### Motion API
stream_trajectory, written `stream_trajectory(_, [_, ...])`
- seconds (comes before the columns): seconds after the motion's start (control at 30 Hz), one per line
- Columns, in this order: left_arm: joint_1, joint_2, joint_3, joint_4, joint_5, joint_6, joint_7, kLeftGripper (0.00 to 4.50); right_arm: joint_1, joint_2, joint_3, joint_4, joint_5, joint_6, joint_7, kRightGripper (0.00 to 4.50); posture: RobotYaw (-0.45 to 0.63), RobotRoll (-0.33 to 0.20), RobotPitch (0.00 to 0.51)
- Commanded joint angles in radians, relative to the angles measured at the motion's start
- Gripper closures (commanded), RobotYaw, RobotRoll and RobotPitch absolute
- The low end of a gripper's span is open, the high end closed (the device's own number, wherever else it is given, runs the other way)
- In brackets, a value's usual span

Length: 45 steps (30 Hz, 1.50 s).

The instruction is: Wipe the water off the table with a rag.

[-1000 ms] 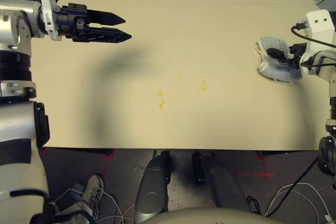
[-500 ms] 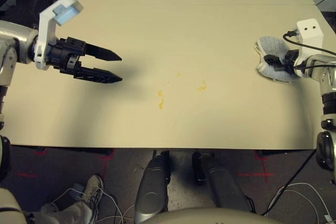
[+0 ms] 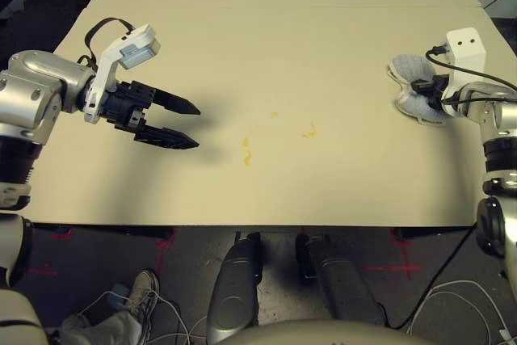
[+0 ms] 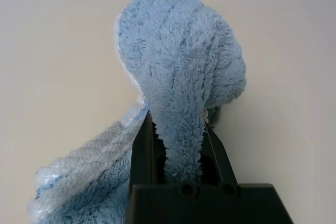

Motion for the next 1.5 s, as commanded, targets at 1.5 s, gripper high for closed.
stream_trajectory(1.5, [-0.044,-0.046,-0.014,0.034,0.017,0.012,-0.004,0.00,-0.091,0.107,0.551,-0.149,-0.054,0.092,0.224,4.30,0.16,0.000,0.260])
